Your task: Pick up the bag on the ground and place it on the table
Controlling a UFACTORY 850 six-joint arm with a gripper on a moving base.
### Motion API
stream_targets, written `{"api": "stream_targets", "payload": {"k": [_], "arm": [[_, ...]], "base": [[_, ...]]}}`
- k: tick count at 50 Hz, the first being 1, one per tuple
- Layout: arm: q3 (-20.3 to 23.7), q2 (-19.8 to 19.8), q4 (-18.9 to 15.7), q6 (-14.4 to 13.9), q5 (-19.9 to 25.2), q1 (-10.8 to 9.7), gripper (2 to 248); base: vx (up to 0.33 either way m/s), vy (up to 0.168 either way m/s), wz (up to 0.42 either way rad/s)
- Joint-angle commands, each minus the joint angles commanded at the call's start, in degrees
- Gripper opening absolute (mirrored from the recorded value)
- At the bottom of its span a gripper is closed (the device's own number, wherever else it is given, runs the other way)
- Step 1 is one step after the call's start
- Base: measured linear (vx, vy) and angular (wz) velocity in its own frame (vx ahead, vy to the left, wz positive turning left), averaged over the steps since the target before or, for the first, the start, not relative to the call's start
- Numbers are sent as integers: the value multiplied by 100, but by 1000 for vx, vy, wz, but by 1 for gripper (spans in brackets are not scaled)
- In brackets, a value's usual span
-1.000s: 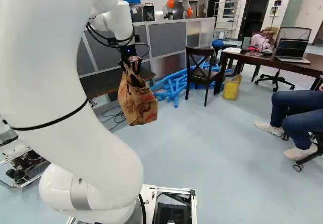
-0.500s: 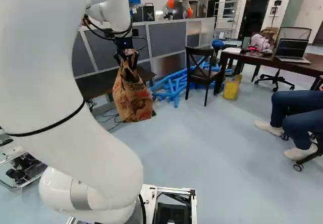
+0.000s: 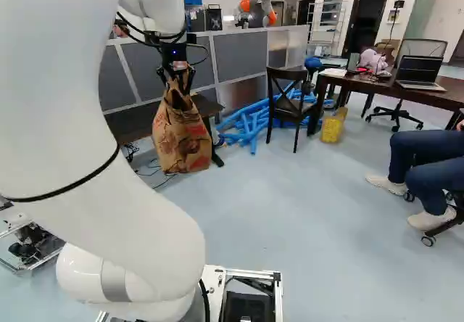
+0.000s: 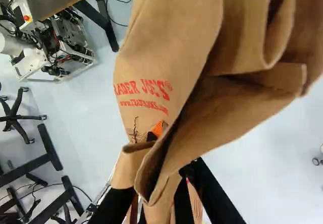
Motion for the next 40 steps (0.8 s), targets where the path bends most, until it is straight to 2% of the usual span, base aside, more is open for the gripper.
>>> {"api": "stream_targets", "payload": {"k": [21,40], "arm": [[-6,-2,0,0,0,-1,27],[-6,-2,0,0,0,-1,27]], "base": [[3,1,4],[89,-32,-8]]}}
